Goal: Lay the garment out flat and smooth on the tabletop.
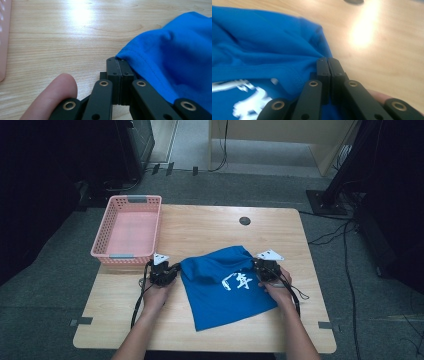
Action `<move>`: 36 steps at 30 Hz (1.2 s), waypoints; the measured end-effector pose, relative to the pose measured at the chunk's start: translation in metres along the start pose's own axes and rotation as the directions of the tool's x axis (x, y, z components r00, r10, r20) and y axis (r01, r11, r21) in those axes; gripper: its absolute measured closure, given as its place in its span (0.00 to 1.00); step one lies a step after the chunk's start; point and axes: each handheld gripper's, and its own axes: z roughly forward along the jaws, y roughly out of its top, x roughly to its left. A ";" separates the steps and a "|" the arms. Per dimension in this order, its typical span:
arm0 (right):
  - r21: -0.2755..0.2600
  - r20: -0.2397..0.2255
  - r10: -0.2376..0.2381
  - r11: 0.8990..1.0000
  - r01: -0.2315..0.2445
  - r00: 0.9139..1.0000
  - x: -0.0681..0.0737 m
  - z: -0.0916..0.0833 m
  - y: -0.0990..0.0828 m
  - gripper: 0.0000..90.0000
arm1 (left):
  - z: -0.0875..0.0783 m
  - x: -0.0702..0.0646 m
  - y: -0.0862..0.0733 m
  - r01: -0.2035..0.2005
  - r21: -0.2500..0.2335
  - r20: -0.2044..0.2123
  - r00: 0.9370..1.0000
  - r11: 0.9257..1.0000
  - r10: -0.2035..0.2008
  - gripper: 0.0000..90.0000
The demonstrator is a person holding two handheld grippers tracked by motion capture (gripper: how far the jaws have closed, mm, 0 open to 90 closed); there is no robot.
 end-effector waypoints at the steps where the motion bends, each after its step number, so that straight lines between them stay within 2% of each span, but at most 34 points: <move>1: -0.010 -0.027 0.035 0.999 -0.035 0.999 -0.003 -0.001 -0.004 0.99 | 0.000 0.000 0.000 0.000 0.000 0.000 1.000 1.000 0.000 1.00; 2: -0.015 -0.040 0.057 0.998 -0.058 0.998 -0.005 -0.002 -0.006 0.99 | 0.000 0.000 0.000 -0.001 0.001 0.000 1.000 1.000 0.001 1.00; 4: -0.011 -0.054 0.070 0.997 -0.070 0.996 -0.004 -0.006 -0.008 0.99 | 0.001 0.000 0.000 -0.002 0.006 -0.004 1.000 1.000 0.002 1.00; 7: 0.012 -0.044 0.059 0.998 -0.059 0.997 0.003 -0.011 -0.015 1.00 | 0.002 -0.001 0.001 -0.013 0.019 -0.011 1.000 1.000 0.014 1.00; 9: 0.011 -0.052 0.101 0.995 -0.100 0.994 0.005 -0.017 -0.019 0.99 | 0.003 -0.002 0.001 -0.025 0.022 -0.005 1.000 0.999 0.025 1.00; 11: 0.019 -0.055 0.114 0.993 -0.113 0.992 0.007 -0.023 -0.024 0.99 | 0.003 -0.001 0.001 -0.020 0.026 0.004 1.000 0.999 0.020 0.99; 13: 0.030 -0.042 0.143 0.989 -0.142 0.989 0.011 -0.028 -0.029 0.99 | 0.003 -0.001 0.002 -0.021 0.037 0.001 1.000 0.999 0.021 0.99; 15: 0.030 -0.009 0.164 0.986 -0.163 0.986 0.018 -0.035 -0.035 1.00 | 0.004 -0.001 0.002 -0.024 0.045 0.009 1.000 0.999 0.024 0.98; 17: 0.029 0.011 0.188 0.982 -0.188 0.982 0.026 -0.042 -0.040 1.00 | 0.004 0.001 0.002 -0.016 0.047 0.031 0.999 0.999 0.015 0.95; 20: 0.030 0.035 0.229 0.973 -0.230 0.973 0.037 -0.049 -0.046 0.99 | 0.001 0.006 0.003 0.019 0.041 0.083 0.996 0.999 -0.022 0.77; 21: 0.030 0.040 0.238 0.971 -0.239 0.970 0.038 -0.051 -0.047 0.99 | -0.002 0.007 0.002 0.032 0.024 0.099 0.995 0.999 -0.034 0.74; 24: 0.027 0.042 0.259 0.965 -0.261 0.965 0.038 -0.051 -0.047 0.99 | -0.011 0.010 -0.002 0.070 -0.009 0.139 0.988 0.997 -0.069 0.72; 30: 0.023 0.038 0.269 0.963 -0.270 0.962 0.036 -0.050 -0.047 0.99 | -0.032 -0.002 -0.009 0.022 -0.052 0.158 0.987 0.998 -0.014 0.66; 33: 0.022 0.041 0.262 0.964 -0.263 0.964 0.037 -0.050 -0.047 0.99 | -0.036 -0.014 -0.010 0.019 -0.054 0.186 0.982 0.998 -0.009 0.64; 36: 0.022 0.042 0.261 0.965 -0.262 0.964 0.037 -0.050 -0.047 0.99 | -0.035 -0.035 -0.011 -0.049 -0.050 0.204 0.977 0.998 0.059 0.63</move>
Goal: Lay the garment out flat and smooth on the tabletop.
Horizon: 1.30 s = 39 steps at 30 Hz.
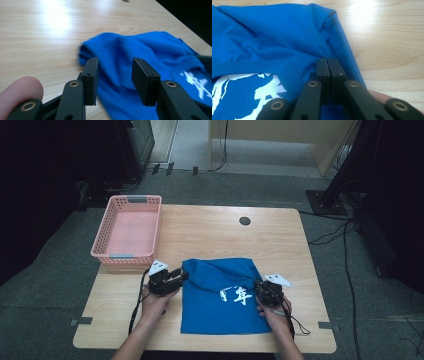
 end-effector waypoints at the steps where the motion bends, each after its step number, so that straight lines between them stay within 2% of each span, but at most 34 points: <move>1: 0.000 0.000 0.000 1.000 0.000 1.000 0.000 0.000 0.000 0.99 | 0.003 -0.007 0.000 -0.022 0.010 0.006 1.000 1.000 0.022 0.62; 3: 0.000 -0.001 0.001 1.000 -0.001 1.000 0.000 0.000 0.000 0.99 | 0.011 -0.019 -0.001 -0.069 0.026 0.005 0.998 0.997 0.069 0.62; 5: 0.000 -0.001 0.000 1.000 0.000 1.000 0.000 0.000 0.000 0.99 | 0.019 -0.029 -0.001 -0.098 0.045 -0.008 0.995 0.994 0.098 0.62; 8: 0.001 0.002 -0.004 1.000 0.004 1.000 0.000 0.000 0.000 0.98 | 0.030 -0.036 -0.003 -0.113 0.097 -0.052 0.992 0.989 0.118 0.67; 11: -0.001 0.004 -0.007 1.000 0.007 1.000 0.001 -0.001 -0.001 0.98 | 0.035 -0.035 -0.006 -0.101 0.142 -0.060 0.992 0.985 0.111 0.76; 15: -0.001 0.009 -0.006 1.000 0.006 1.000 0.002 -0.003 -0.003 0.98 | 0.033 -0.034 -0.011 -0.126 0.149 -0.061 0.989 0.981 0.137 0.94; 19: -0.001 0.015 -0.007 1.000 0.007 1.000 0.005 -0.006 -0.006 0.99 | 0.029 -0.031 -0.013 -0.141 0.152 -0.045 0.988 0.978 0.149 0.99; 24: 0.007 0.002 0.001 1.000 -0.001 1.000 0.006 -0.014 -0.008 0.99 | 0.023 -0.032 -0.015 -0.145 0.138 -0.022 0.989 0.980 0.149 1.00; 27: -0.029 -0.025 0.021 0.999 -0.022 0.999 0.003 -0.023 -0.004 0.99 | 0.017 -0.032 -0.011 -0.137 0.112 -0.001 0.990 0.984 0.138 1.00; 30: -0.045 -0.025 0.017 0.999 -0.018 1.000 0.002 -0.026 0.002 0.99 | 0.016 -0.031 -0.007 -0.134 0.104 0.004 0.991 0.986 0.134 1.00; 32: -0.062 -0.025 0.022 0.998 -0.023 0.999 0.001 -0.026 0.009 0.99 | 0.016 -0.031 -0.002 -0.133 0.102 0.000 0.991 0.986 0.133 1.00; 36: -0.096 -0.020 0.011 0.995 -0.013 1.000 0.003 -0.024 0.026 0.99 | 0.021 -0.027 0.009 -0.105 0.099 -0.019 0.994 0.990 0.108 1.00; 39: -0.099 -0.015 0.010 0.995 -0.012 1.000 0.002 -0.016 0.042 0.99 | 0.028 -0.021 0.018 -0.083 0.103 -0.038 0.995 0.991 0.088 1.00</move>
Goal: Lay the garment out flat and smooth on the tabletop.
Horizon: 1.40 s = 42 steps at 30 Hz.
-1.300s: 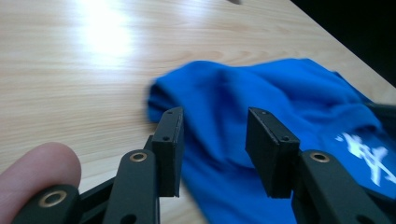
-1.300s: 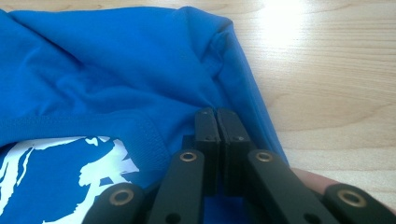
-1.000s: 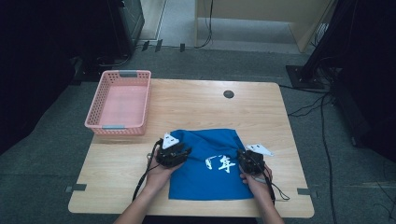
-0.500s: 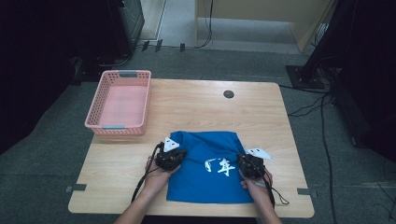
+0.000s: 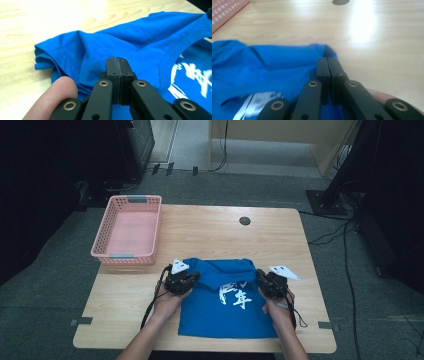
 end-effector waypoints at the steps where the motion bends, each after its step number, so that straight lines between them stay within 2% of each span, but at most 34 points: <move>1: -0.001 0.007 0.000 1.000 0.000 1.000 -0.001 0.005 0.005 0.99 | 0.001 0.003 0.004 0.007 0.002 -0.008 1.000 1.000 -0.007 1.00; 3: 0.004 0.022 0.004 1.000 -0.004 1.000 -0.005 0.015 0.017 0.99 | 0.004 0.010 0.011 0.033 -0.007 -0.012 0.999 0.999 -0.034 1.00; 6: 0.006 0.027 0.039 0.999 -0.039 0.999 -0.010 0.028 0.036 0.99 | 0.009 0.022 0.023 0.074 -0.008 -0.020 0.997 0.997 -0.074 1.00; 11: 0.008 0.034 0.058 0.998 -0.058 0.998 -0.009 0.050 0.065 1.00 | 0.022 0.037 0.039 0.120 0.002 -0.043 0.992 0.993 -0.120 1.00; 13: 0.008 0.029 0.050 0.999 -0.050 0.998 -0.006 0.054 0.072 0.99 | 0.024 0.042 0.043 0.144 0.004 -0.040 0.989 0.990 -0.143 1.00; 14: 0.007 0.008 0.050 0.999 -0.050 0.999 -0.005 0.054 0.072 0.97 | 0.024 0.044 0.044 0.149 0.008 -0.041 0.988 0.989 -0.149 1.00; 16: 0.034 -0.060 0.039 0.999 -0.037 0.997 -0.004 0.051 0.068 0.91 | 0.025 0.045 0.042 0.141 0.018 -0.043 0.989 0.990 -0.140 1.00; 19: 0.054 -0.110 -0.051 0.997 0.057 0.993 -0.001 0.042 0.047 0.83 | 0.026 0.047 0.039 0.115 0.031 -0.045 0.992 0.993 -0.114 1.00; 20: 0.057 -0.127 -0.072 0.995 0.079 0.989 -0.002 0.039 0.038 0.81 | 0.026 0.047 0.038 0.119 0.031 -0.043 0.992 0.992 -0.118 1.00; 23: 0.076 -0.216 -0.084 0.992 0.102 0.973 -0.005 0.030 0.013 0.70 | 0.026 0.046 0.037 0.115 0.034 -0.041 0.993 0.993 -0.114 1.00; 25: 0.085 -0.243 -0.127 0.985 0.152 0.962 -0.003 0.025 -0.001 0.64 | 0.025 0.044 0.037 0.107 0.031 -0.039 0.994 0.994 -0.106 1.00; 29: 0.117 -0.252 -0.239 0.954 0.275 0.938 0.008 0.025 -0.022 0.62 | 0.024 0.042 0.035 0.109 0.020 -0.037 0.993 0.994 -0.108 1.00; 31: 0.126 -0.228 -0.304 0.933 0.337 0.925 0.015 0.028 -0.027 0.63 | 0.024 0.042 0.032 0.112 0.022 -0.037 0.993 0.994 -0.111 1.00; 32: 0.123 -0.211 -0.328 0.926 0.358 0.921 0.018 0.029 -0.028 0.68 | 0.024 0.042 0.031 0.109 0.028 -0.036 0.994 0.994 -0.108 1.00; 36: 0.124 -0.230 -0.325 0.925 0.359 0.917 0.019 0.031 -0.027 0.95 | 0.024 0.043 0.025 0.096 0.037 -0.036 0.995 0.995 -0.095 1.00; 40: 0.113 -0.237 -0.299 0.936 0.332 0.924 0.015 0.031 -0.021 0.98 | 0.023 0.046 0.022 0.093 0.028 -0.035 0.995 0.995 -0.092 1.00; 42: 0.098 -0.236 -0.280 0.946 0.309 0.931 0.015 0.030 -0.014 0.98 | 0.022 0.047 0.023 0.089 0.019 -0.037 0.995 0.996 -0.088 1.00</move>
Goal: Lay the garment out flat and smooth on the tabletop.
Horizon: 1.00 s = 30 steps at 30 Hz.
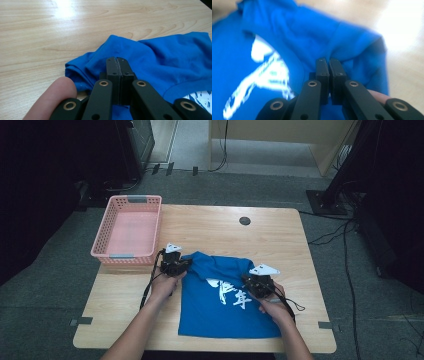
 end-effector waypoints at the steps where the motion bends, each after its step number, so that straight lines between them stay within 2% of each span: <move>1: -0.017 0.000 0.010 1.000 -0.010 1.000 -0.002 -0.001 0.004 0.98 | -0.001 0.000 0.001 0.002 -0.002 0.001 1.000 1.000 -0.002 1.00; 5: -0.071 -0.003 0.072 0.995 -0.072 0.997 -0.010 0.001 0.032 0.98 | 0.002 0.001 0.008 0.007 0.001 -0.003 1.000 1.000 -0.007 1.00; 8: -0.083 -0.032 0.139 0.986 -0.141 0.990 -0.022 0.012 0.060 0.98 | 0.006 0.002 0.018 0.022 0.005 -0.018 1.000 1.000 -0.022 1.00; 10: -0.094 -0.019 0.184 0.978 -0.185 0.983 -0.031 0.024 0.076 0.98 | 0.009 0.006 0.027 0.041 -0.001 -0.046 0.998 0.999 -0.041 1.00; 11: -0.109 0.002 0.199 0.974 -0.198 0.980 -0.036 0.030 0.083 0.98 | 0.010 0.009 0.031 0.065 -0.018 -0.069 0.995 0.998 -0.066 1.00; 12: -0.126 0.035 0.209 0.971 -0.203 0.977 -0.040 0.036 0.089 0.98 | 0.012 0.013 0.034 0.101 -0.032 -0.101 0.989 0.994 -0.104 1.00; 13: -0.135 0.060 0.233 0.965 -0.224 0.971 -0.044 0.041 0.094 0.97 | 0.012 0.018 0.038 0.145 -0.056 -0.122 0.981 0.988 -0.151 1.00; 14: -0.142 0.082 0.262 0.958 -0.249 0.962 -0.050 0.046 0.097 0.93 | 0.012 0.023 0.040 0.197 -0.083 -0.131 0.970 0.977 -0.207 0.98; 15: -0.157 0.105 0.287 0.950 -0.269 0.952 -0.054 0.050 0.098 0.86 | 0.012 0.027 0.042 0.232 -0.111 -0.140 0.959 0.966 -0.246 0.93; 16: -0.177 0.133 0.305 0.944 -0.280 0.943 -0.057 0.053 0.099 0.81 | 0.011 0.029 0.043 0.258 -0.133 -0.141 0.951 0.957 -0.276 0.83; 17: -0.190 0.157 0.324 0.937 -0.294 0.933 -0.061 0.054 0.099 0.77 | 0.010 0.031 0.043 0.275 -0.147 -0.132 0.947 0.950 -0.294 0.74; 18: -0.199 0.162 0.348 0.928 -0.314 0.924 -0.063 0.054 0.098 0.72 | 0.010 0.032 0.043 0.283 -0.148 -0.117 0.946 0.948 -0.301 0.68; 19: -0.204 0.162 0.360 0.923 -0.326 0.919 -0.065 0.053 0.097 0.68 | 0.010 0.032 0.043 0.278 -0.138 -0.106 0.950 0.951 -0.293 0.64; 21: -0.200 0.165 0.349 0.928 -0.315 0.922 -0.066 0.049 0.094 0.67 | 0.008 0.028 0.039 0.229 -0.132 -0.122 0.962 0.965 -0.245 0.60; 22: -0.194 0.159 0.330 0.935 -0.298 0.931 -0.065 0.048 0.092 0.66 | 0.007 0.026 0.036 0.205 -0.137 -0.120 0.968 0.969 -0.222 0.60; 24: -0.183 0.155 0.267 0.954 -0.238 0.951 -0.060 0.047 0.085 0.64 | 0.006 0.022 0.029 0.181 -0.137 -0.108 0.975 0.974 -0.196 0.60; 26: -0.160 0.143 0.209 0.969 -0.186 0.967 -0.053 0.050 0.076 0.62 | 0.007 0.016 0.021 0.151 -0.127 -0.093 0.982 0.980 -0.163 0.60; 28: -0.142 0.121 0.174 0.978 -0.156 0.977 -0.047 0.054 0.066 0.61 | 0.010 0.008 0.013 0.097 -0.110 -0.095 0.990 0.989 -0.108 0.59; 30: -0.125 0.114 0.151 0.983 -0.137 0.982 -0.041 0.060 0.057 0.59 | 0.014 0.002 0.005 0.052 -0.093 -0.104 0.993 0.994 -0.062 0.58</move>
